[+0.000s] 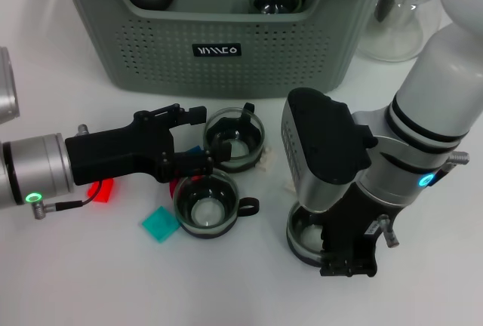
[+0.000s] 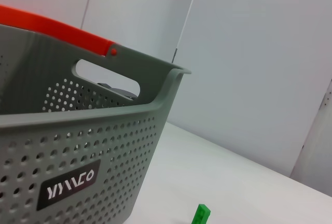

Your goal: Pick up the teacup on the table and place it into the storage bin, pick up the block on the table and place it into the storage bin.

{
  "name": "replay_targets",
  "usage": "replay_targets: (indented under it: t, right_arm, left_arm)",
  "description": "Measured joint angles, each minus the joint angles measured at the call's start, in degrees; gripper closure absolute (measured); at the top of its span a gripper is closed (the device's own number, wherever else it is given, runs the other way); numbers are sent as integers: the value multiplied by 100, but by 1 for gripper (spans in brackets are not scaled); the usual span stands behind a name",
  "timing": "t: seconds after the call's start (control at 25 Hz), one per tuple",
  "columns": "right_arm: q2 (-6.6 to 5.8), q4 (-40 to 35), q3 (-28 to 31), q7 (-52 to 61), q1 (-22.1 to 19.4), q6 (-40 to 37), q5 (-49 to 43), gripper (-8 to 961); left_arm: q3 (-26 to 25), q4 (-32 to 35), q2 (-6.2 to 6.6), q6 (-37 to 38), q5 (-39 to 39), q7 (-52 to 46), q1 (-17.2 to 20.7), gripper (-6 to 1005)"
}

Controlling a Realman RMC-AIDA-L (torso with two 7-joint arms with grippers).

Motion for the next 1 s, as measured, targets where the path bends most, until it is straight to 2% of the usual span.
replay_targets:
  t: [0.12, 0.28, 0.72, 0.84, 1.0]
  right_arm:
    - [-8, -20, 111, -11, -7, -59, 40, 839]
    - [-39, -259, 477, -64, -69, -320, 70, 861]
    - [-360, -1122, 3003, -405, -37, -1574, -120, 896]
    - [-448, -1327, 3734, -411, 154, -1805, -52, 895]
    - [-466, -1552, 4767, -387, 576, -2031, 496, 895]
  left_arm:
    - [0, 22, 0, 0, -4, 5, 21, 139]
    - [-4, 38, 0, 1, -7, 7, 39, 139]
    - [-16, 44, 0, -40, -18, 8, 32, 139]
    - [-18, 38, 10, -46, -24, 8, 13, 139]
    - [-18, 43, 21, -46, -26, 8, 1, 139]
